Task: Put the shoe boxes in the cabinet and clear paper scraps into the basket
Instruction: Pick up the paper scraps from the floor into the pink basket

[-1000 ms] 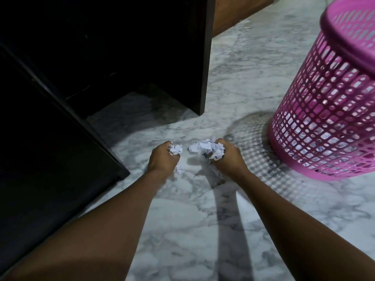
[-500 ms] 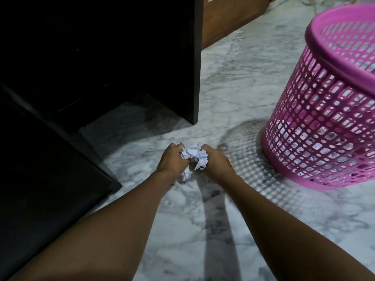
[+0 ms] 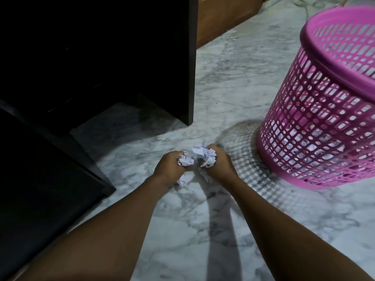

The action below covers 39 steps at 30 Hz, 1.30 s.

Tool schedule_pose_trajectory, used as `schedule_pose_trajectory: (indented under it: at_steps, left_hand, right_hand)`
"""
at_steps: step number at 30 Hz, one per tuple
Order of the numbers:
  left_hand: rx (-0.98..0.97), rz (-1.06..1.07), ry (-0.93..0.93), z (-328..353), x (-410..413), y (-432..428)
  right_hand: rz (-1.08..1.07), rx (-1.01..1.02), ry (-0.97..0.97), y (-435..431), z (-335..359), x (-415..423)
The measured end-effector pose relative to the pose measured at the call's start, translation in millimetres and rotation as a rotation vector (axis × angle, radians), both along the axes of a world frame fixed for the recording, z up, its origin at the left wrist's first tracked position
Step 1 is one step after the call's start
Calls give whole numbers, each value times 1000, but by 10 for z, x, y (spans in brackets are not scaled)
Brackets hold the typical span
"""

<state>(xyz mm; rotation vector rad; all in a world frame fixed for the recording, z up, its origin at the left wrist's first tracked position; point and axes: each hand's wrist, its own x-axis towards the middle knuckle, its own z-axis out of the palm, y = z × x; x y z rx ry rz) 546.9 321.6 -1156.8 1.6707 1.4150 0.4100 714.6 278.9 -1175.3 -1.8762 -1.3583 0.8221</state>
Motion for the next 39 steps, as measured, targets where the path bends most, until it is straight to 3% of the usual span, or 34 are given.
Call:
schedule_pose_trajectory:
  at_steps: [6, 10, 17, 21, 25, 28, 33, 35, 37, 39]
  left_hand:
    - [38, 148, -190, 327, 9, 114]
    - [117, 193, -396, 1088, 337, 201]
    - [249, 215, -667, 2433, 1008, 282]
    - [209, 190, -769, 2841, 1648, 135]
    - [139, 75, -672, 2855, 2315, -90]
    - [224, -19, -388, 2755, 2651, -132]
    - [253, -409, 3, 2912, 2776, -83]
    - [286, -500, 110, 3002, 2669, -21]
    - [328, -535, 54, 3043, 2496, 43]
    - [436, -461, -135, 3003, 2253, 48]
  right_hand:
    - [-71, 138, -15, 7, 405, 127]
    - [-72, 349, 22, 180, 1219, 122]
    - [-111, 585, -93, 126, 2868, 547]
    - [-274, 551, -131, -148, 3303, 1212]
    - [-404, 335, -220, -428, 3156, 1897]
    - [-494, 191, -92, -496, 2853, 2236]
    - [-511, 35, 172, -453, 2647, 2353]
    - [-496, -38, 140, -417, 2669, 2295]
    - [-490, -101, -44, -396, 2742, 2204]
    - [-450, -55, -178, -397, 2831, 2033]
